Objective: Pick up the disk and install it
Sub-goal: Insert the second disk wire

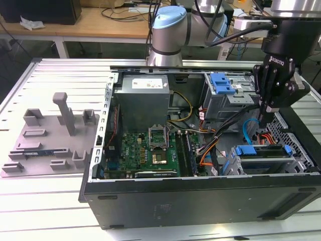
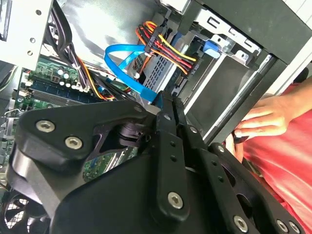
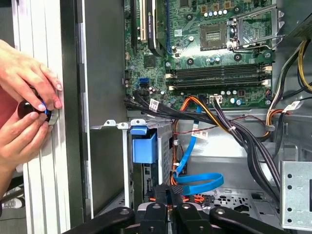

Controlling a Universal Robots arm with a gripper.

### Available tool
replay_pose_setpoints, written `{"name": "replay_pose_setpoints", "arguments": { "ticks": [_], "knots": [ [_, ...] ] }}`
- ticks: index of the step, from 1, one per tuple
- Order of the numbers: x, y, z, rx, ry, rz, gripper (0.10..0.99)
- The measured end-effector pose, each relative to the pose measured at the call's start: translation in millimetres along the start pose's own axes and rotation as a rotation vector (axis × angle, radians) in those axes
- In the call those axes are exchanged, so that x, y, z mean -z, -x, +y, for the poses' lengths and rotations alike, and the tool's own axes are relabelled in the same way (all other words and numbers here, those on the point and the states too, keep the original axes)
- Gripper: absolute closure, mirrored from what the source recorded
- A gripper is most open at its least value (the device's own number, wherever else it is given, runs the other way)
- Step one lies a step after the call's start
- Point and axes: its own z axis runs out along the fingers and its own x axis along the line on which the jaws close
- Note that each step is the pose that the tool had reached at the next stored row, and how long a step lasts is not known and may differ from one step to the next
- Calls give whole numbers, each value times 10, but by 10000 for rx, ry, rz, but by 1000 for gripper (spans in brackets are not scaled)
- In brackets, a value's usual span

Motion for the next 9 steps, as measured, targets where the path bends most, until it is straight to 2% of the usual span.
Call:
{"name": "replay_pose_setpoints", "arguments": {
  "ticks": [9],
  "knots": [
    [-53,16,2,8,25,1,925]
  ]
}}
